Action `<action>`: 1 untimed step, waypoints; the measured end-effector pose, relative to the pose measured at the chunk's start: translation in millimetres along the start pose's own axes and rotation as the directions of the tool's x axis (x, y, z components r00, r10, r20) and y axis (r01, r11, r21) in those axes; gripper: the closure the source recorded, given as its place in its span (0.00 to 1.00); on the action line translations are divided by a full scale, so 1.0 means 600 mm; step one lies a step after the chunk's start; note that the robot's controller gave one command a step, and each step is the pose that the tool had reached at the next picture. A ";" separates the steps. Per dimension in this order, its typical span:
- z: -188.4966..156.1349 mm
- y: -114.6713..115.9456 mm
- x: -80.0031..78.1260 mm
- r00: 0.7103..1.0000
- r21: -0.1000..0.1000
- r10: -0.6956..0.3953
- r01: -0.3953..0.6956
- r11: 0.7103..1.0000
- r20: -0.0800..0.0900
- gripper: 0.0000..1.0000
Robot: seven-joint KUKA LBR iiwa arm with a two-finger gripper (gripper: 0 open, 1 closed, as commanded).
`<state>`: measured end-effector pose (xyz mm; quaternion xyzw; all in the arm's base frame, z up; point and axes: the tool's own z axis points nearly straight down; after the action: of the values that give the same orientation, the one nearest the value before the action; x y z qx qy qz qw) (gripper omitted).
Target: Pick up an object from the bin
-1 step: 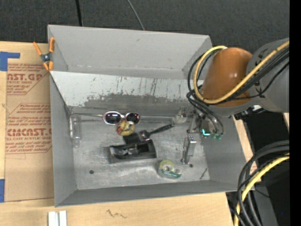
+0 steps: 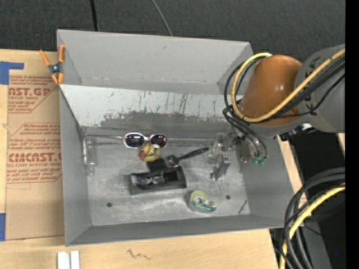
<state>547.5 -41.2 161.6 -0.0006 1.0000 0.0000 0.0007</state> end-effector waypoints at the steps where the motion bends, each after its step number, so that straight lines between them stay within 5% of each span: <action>1: 0.000 0.000 0.000 1.000 0.000 0.000 0.000 1.000 0.000 1.00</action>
Offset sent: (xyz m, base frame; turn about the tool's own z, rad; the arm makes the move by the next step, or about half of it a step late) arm 0.0274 -0.0477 -0.0916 -0.0592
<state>547.5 -41.2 161.6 -0.0006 1.0000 0.0000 0.0007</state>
